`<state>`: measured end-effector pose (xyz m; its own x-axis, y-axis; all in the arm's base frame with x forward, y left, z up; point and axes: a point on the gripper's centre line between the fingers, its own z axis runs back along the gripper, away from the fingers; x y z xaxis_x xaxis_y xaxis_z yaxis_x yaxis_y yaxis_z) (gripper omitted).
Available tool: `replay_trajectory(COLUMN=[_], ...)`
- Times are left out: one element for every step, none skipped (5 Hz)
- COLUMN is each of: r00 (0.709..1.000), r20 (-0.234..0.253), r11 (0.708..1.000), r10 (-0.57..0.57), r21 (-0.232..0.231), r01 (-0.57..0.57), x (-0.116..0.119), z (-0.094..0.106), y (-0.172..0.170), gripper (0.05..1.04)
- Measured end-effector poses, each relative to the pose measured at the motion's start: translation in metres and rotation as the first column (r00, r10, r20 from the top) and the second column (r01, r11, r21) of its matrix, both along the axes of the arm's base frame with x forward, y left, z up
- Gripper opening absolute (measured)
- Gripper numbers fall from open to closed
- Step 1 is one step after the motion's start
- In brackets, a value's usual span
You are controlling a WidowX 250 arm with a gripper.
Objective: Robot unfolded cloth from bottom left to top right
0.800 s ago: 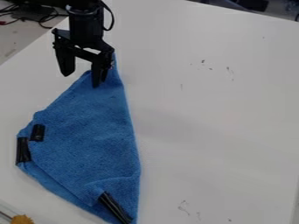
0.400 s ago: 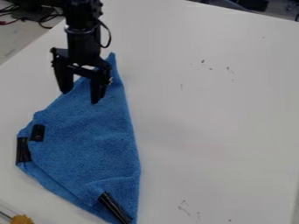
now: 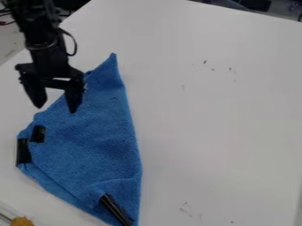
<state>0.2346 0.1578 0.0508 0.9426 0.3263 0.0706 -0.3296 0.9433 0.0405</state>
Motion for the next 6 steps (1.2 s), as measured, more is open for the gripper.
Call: replay_trajectory(r00=[0.998,0.997,0.997,0.997,0.997,0.998], r20=[0.046,0.041,0.026,0.02,0.016,-0.009], r11=[0.999,0.998,0.997,0.997,0.996,0.997], r10=[0.048,0.064,0.071,0.075,0.078,0.07], r21=[-0.013,-0.015,-0.02,-0.039,-0.043,-0.041], r01=[-0.047,-0.064,-0.071,-0.074,-0.077,-0.07], x=[-0.016,-0.024,-0.03,-0.033,-0.034,-0.033], z=[-0.012,-0.022,-0.029,-0.035,-0.035,-0.033], y=[0.012,0.024,0.029,0.034,0.034,0.032], gripper=[1.0,1.0,1.0,1.0,1.0,1.0])
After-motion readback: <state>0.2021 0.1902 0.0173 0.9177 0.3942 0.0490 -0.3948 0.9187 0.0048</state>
